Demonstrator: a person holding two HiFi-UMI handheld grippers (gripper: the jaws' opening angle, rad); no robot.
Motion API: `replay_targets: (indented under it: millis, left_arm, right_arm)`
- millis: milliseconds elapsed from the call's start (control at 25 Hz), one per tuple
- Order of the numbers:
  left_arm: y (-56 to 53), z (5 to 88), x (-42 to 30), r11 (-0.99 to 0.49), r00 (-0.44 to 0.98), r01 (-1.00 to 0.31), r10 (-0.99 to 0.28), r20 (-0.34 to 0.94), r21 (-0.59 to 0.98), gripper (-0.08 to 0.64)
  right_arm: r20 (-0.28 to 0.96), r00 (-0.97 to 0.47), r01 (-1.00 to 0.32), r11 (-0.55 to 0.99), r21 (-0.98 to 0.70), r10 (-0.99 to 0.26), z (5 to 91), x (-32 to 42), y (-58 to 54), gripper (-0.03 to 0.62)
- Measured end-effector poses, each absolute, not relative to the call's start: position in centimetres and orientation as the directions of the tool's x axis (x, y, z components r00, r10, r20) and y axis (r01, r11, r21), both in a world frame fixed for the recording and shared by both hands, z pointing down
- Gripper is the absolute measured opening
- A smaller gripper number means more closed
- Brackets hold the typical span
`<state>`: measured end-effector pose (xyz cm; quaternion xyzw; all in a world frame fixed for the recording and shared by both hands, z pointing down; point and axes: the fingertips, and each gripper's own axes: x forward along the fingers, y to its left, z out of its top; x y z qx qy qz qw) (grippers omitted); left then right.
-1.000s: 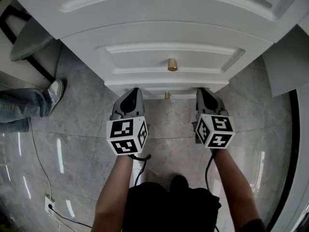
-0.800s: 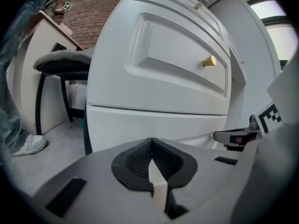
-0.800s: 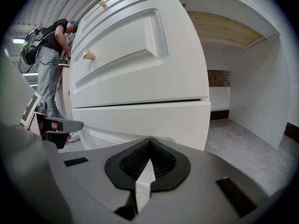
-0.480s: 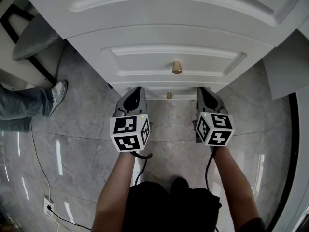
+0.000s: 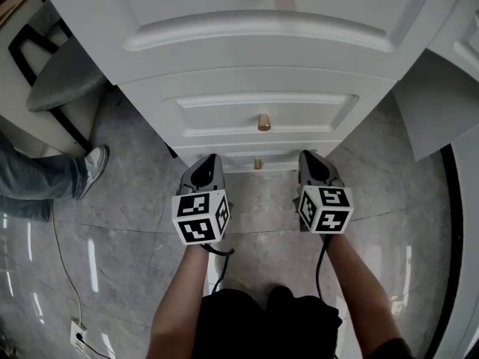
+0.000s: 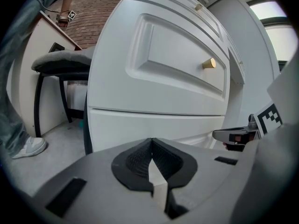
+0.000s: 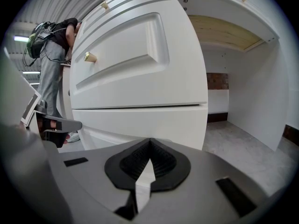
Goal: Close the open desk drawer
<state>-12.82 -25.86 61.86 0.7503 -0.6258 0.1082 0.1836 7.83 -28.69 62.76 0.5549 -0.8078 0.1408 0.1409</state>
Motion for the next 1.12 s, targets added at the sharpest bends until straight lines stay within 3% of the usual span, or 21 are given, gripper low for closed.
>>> replay_targets:
  millis: [1120]
  left_arm:
    - [-21.5,60.1,-14.0,-0.145,0.181,-0.982,-0.913,0.365,0.123,0.009]
  right_arm:
    - [0.341,-0.341,-0.939,0.338,-0.072,-0.876,60.1,9.0,-24.6,0.005]
